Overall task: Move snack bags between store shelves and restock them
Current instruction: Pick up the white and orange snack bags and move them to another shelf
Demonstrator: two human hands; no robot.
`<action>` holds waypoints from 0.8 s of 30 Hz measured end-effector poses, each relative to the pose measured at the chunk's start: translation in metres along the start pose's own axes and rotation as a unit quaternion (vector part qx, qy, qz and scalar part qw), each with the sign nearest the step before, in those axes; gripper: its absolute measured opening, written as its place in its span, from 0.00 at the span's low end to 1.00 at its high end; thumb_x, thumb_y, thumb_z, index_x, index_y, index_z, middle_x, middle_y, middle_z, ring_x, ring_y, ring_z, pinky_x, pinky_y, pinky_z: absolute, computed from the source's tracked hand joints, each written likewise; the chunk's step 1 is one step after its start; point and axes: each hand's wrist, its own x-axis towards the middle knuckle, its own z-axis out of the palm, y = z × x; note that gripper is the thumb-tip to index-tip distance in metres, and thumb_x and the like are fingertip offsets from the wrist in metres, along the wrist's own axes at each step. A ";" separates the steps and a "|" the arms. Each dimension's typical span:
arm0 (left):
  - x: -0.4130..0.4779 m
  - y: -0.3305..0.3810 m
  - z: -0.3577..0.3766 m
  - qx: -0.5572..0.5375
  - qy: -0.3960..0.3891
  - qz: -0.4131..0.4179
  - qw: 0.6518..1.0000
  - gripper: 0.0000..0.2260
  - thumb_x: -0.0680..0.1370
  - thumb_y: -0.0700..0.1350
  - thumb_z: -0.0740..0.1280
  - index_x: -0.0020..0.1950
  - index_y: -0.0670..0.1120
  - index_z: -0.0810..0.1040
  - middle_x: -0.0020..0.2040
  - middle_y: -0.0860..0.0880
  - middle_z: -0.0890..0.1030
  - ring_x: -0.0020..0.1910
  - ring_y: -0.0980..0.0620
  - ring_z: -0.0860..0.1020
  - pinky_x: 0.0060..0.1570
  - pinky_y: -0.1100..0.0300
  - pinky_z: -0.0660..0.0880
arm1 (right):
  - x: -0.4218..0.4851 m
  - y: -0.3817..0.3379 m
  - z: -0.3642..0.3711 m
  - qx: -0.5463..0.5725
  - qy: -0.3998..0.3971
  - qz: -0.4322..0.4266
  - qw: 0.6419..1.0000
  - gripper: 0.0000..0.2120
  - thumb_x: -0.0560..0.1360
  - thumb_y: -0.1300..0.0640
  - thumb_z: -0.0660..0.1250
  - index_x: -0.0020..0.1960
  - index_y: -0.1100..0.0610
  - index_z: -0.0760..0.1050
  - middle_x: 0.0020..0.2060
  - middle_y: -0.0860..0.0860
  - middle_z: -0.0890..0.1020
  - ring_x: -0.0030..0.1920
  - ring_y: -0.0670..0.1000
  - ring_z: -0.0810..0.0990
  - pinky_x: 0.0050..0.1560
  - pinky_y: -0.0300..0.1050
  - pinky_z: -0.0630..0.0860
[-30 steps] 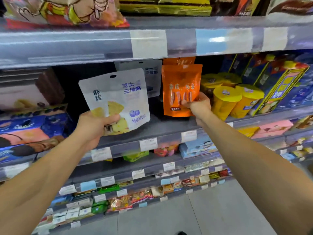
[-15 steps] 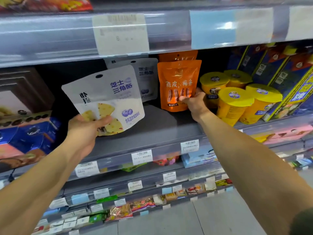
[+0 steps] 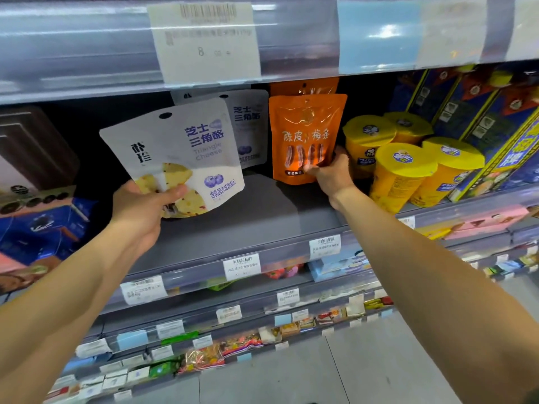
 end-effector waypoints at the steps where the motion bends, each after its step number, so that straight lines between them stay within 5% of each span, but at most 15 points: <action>1: 0.003 -0.001 0.001 0.000 0.001 -0.002 1.000 0.17 0.69 0.30 0.74 0.51 0.49 0.81 0.47 0.54 0.86 0.48 0.56 0.85 0.47 0.62 0.79 | -0.006 0.000 0.001 -0.034 0.005 0.002 0.999 0.36 0.72 0.59 0.76 0.73 0.58 0.60 0.68 0.56 0.74 0.68 0.57 0.72 0.66 0.54 0.69; 6: 0.021 -0.005 0.013 0.005 0.000 0.001 1.000 0.18 0.68 0.29 0.75 0.55 0.42 0.80 0.46 0.52 0.86 0.44 0.57 0.85 0.39 0.66 0.79 | -0.037 0.006 -0.004 -0.220 0.037 -0.004 0.975 0.33 0.69 0.55 0.76 0.70 0.60 0.66 0.66 0.60 0.75 0.68 0.62 0.72 0.66 0.52 0.70; 9: 0.031 -0.009 0.022 0.007 -0.011 -0.005 1.000 0.18 0.67 0.29 0.75 0.52 0.44 0.81 0.47 0.49 0.85 0.48 0.50 0.84 0.49 0.54 0.81 | -0.062 0.011 -0.012 -0.291 -0.006 -0.034 0.956 0.31 0.72 0.52 0.72 0.71 0.59 0.66 0.65 0.61 0.72 0.67 0.63 0.69 0.66 0.53 0.68; 12: 0.040 -0.013 0.032 0.020 -0.015 0.001 1.000 0.18 0.66 0.29 0.76 0.46 0.48 0.81 0.43 0.52 0.86 0.47 0.50 0.84 0.54 0.49 0.80 | -0.084 0.020 -0.015 -0.404 -0.064 -0.148 0.901 0.22 0.76 0.48 0.67 0.67 0.57 0.73 0.62 0.59 0.76 0.63 0.62 0.72 0.62 0.55 0.70; 16: 0.054 -0.020 0.042 0.049 -0.009 -0.019 0.999 0.20 0.65 0.30 0.78 0.52 0.45 0.80 0.50 0.47 0.85 0.51 0.48 0.84 0.55 0.50 0.80 | -0.095 0.032 -0.019 -0.512 -0.094 -0.249 0.817 0.23 0.77 0.42 0.60 0.67 0.52 0.73 0.65 0.53 0.76 0.64 0.58 0.71 0.65 0.53 0.66; 19: 0.057 -0.024 0.047 0.068 -0.020 -0.024 0.997 0.21 0.65 0.31 0.78 0.55 0.44 0.80 0.51 0.48 0.85 0.52 0.49 0.84 0.51 0.59 0.80 | -0.095 0.032 -0.019 -0.518 -0.095 -0.254 0.811 0.26 0.75 0.39 0.55 0.67 0.52 0.74 0.65 0.52 0.76 0.64 0.57 0.71 0.64 0.53 0.68; 24: 0.058 -0.027 0.056 0.081 -0.043 -0.022 0.996 0.22 0.65 0.30 0.78 0.55 0.45 0.81 0.51 0.49 0.85 0.52 0.51 0.84 0.52 0.57 0.80 | -0.095 0.032 -0.019 -0.527 -0.093 -0.260 0.804 0.27 0.74 0.37 0.54 0.66 0.51 0.74 0.65 0.52 0.76 0.64 0.56 0.72 0.64 0.53 0.68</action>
